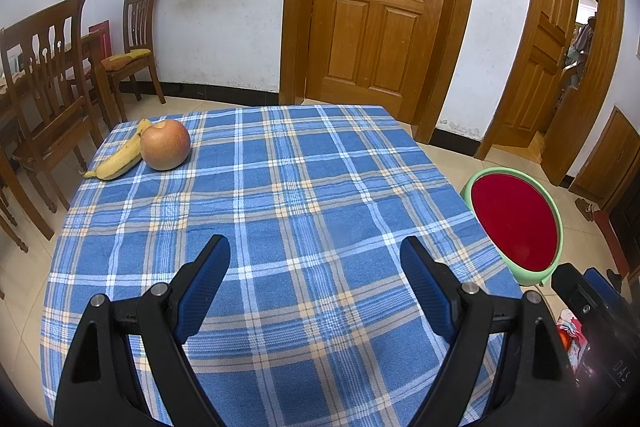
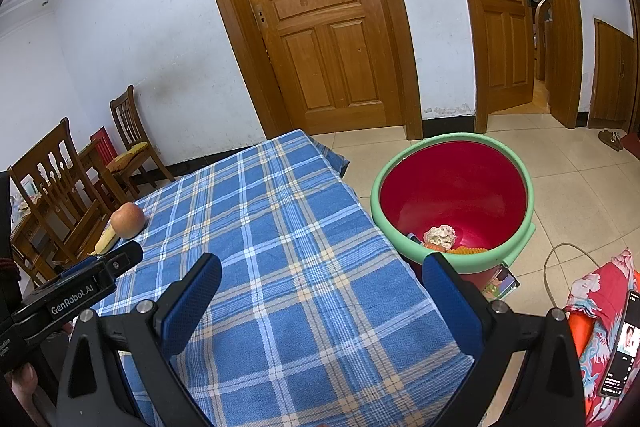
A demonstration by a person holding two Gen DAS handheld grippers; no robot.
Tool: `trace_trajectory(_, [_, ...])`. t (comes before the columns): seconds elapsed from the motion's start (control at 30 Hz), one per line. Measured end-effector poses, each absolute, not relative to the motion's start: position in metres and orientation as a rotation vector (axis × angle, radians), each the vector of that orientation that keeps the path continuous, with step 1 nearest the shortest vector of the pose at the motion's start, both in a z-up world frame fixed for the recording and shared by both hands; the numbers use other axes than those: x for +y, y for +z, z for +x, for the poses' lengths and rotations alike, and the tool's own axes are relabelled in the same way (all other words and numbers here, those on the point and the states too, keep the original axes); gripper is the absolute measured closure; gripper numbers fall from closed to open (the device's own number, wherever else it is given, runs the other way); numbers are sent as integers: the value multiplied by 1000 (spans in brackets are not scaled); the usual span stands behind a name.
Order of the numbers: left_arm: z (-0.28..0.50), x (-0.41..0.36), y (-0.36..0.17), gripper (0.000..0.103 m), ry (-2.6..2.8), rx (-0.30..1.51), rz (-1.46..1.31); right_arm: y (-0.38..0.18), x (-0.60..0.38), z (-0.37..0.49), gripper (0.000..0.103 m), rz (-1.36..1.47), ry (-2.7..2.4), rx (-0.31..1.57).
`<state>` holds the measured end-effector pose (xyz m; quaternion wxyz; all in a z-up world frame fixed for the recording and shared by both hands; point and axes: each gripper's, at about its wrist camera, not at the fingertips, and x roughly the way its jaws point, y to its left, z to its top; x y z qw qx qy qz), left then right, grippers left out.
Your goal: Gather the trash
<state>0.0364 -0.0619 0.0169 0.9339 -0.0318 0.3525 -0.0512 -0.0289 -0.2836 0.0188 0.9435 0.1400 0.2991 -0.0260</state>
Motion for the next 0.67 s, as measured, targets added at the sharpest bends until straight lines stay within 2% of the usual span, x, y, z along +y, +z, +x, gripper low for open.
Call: trace_trajectory(0.67, [35,-63,21,17,-107,717,-68,19,-282,-30,1,284,-52,610])
